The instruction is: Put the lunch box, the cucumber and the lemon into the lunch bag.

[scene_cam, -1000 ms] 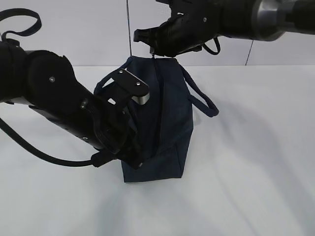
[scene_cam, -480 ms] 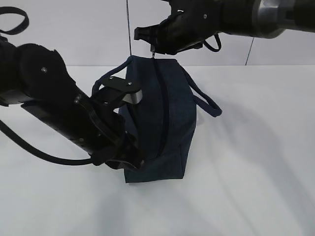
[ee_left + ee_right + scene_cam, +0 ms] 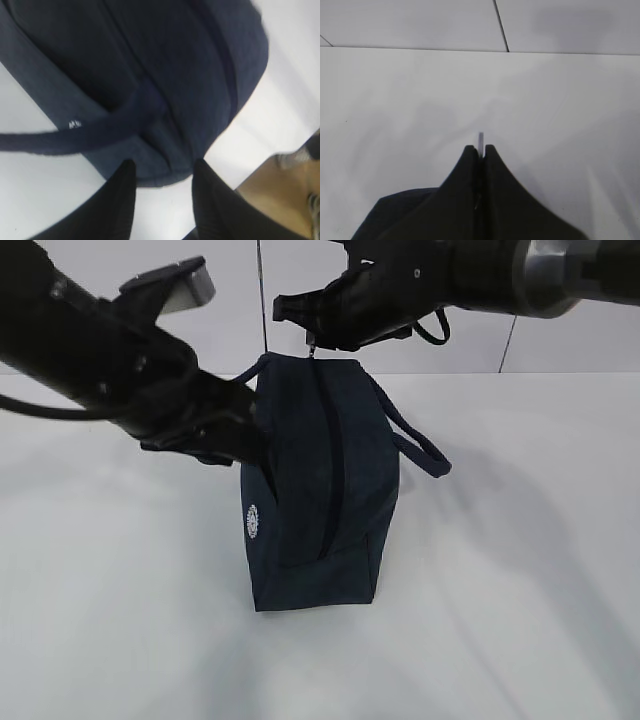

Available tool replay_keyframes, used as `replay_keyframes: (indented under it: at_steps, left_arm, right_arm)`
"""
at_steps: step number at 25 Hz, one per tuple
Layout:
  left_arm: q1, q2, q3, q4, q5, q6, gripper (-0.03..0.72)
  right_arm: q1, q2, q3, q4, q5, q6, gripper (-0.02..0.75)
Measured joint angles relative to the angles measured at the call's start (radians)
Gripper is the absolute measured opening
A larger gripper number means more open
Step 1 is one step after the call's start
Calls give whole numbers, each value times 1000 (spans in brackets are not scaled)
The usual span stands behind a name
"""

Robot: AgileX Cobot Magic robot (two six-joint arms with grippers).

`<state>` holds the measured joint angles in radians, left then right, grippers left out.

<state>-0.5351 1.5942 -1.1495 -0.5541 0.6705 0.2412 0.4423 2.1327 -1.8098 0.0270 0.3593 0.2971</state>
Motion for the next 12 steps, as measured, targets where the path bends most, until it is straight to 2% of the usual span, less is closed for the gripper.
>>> replay_keyframes:
  at_steps: [6, 12]
  left_arm:
    - [56, 15, -93, -76, 4, -16, 383]
    - [76, 116, -204, -87, 5, -20, 395]
  right_arm:
    - [0, 0, 0, 0, 0, 0, 0]
    - [0, 0, 0, 2, 6, 0, 0]
